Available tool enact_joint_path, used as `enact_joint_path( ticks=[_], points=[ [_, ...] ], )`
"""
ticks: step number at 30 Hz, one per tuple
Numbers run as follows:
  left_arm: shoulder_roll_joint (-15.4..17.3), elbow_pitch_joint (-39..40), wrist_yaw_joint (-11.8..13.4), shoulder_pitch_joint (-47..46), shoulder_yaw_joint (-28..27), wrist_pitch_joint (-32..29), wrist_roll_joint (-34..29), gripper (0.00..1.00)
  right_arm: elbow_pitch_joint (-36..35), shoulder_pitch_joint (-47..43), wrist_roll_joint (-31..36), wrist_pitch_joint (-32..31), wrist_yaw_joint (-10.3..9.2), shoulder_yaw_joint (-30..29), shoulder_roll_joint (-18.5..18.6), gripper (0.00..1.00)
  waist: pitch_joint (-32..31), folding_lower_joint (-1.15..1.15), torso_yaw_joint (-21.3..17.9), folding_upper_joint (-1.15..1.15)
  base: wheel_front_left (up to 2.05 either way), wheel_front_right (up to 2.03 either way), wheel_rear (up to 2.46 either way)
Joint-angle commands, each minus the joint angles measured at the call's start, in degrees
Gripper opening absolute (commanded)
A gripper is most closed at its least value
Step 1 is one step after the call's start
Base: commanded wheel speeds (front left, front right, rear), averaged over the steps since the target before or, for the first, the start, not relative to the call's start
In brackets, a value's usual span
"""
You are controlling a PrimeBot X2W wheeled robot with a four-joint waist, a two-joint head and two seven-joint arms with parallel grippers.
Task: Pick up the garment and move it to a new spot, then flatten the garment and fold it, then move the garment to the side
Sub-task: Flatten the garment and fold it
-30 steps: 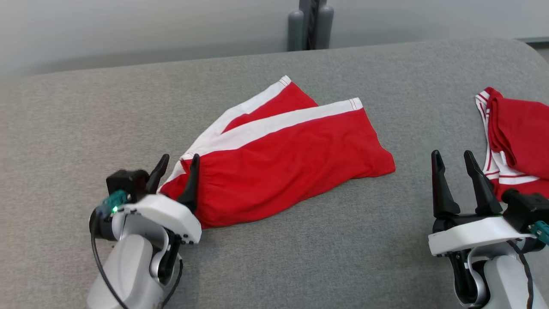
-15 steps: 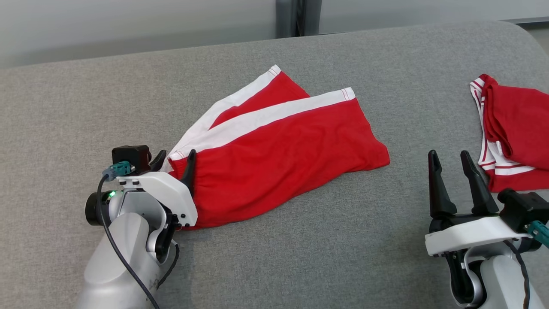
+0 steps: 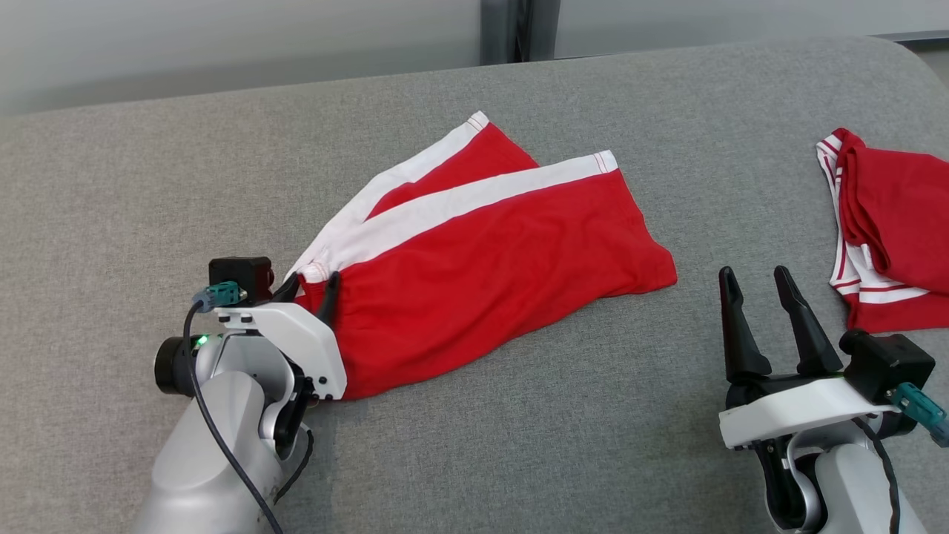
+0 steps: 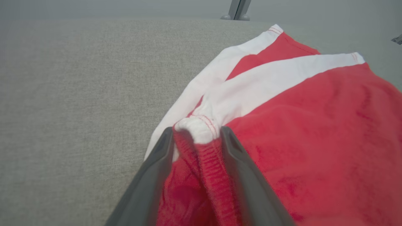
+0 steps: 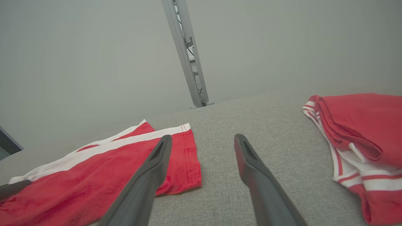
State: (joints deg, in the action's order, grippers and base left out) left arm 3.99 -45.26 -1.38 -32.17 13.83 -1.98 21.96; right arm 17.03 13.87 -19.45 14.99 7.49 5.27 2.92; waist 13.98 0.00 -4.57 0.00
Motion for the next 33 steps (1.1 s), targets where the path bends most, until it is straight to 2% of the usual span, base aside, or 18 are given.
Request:
enact_joint_path(
  ticks=[1,2,4,5,7,13,23,33],
  points=[
    [0.22,-0.17,-0.11,-1.33,-0.03,0.39,0.31,0.46,-0.08,0.67,-0.08,0.24,0.00,-0.16,0.17,1.00,0.22,0.00,-0.01,0.00,0.00,0.00,0.00],
    [0.28,-0.13,-0.11,-1.54,-0.05,0.71,0.34,0.26,-0.07,0.72,-0.09,0.24,0.00,-0.19,0.16,1.00,0.30,0.00,0.00,0.00,0.00,0.00,0.00],
    [0.29,-0.09,-0.16,-1.68,-0.21,1.34,0.53,0.05,0.00,0.74,-0.13,0.24,0.00,-0.31,0.16,1.00,0.39,0.00,0.08,0.00,0.00,0.00,0.00],
    [0.32,-0.03,-0.24,-1.67,-0.21,1.75,0.61,0.04,0.05,0.69,-0.15,0.24,0.00,-0.40,0.16,1.00,0.39,0.00,0.16,0.00,0.00,0.00,0.00],
    [0.39,0.22,-0.31,-1.77,-0.35,2.77,0.87,0.04,0.22,0.48,-0.14,0.24,0.00,-0.47,0.15,1.00,0.24,0.00,0.41,0.00,0.00,0.00,0.00],
    [0.21,0.61,-0.54,-0.74,-0.28,4.41,1.52,0.15,1.20,-0.49,-0.26,0.24,0.00,-0.89,0.15,1.00,-1.23,0.00,2.07,0.00,0.00,0.00,0.00],
    [0.25,0.50,1.09,2.08,-0.88,4.17,3.52,0.13,2.40,-1.01,-0.71,0.24,0.00,-0.24,0.18,1.00,-4.41,0.00,5.77,0.00,0.00,0.00,0.00],
    [0.95,-0.88,2.08,3.16,-1.65,3.23,4.90,0.12,2.67,-0.63,-0.85,0.25,0.00,0.74,0.16,1.00,-4.54,0.00,6.11,0.00,0.00,0.00,0.00]
  ],
)
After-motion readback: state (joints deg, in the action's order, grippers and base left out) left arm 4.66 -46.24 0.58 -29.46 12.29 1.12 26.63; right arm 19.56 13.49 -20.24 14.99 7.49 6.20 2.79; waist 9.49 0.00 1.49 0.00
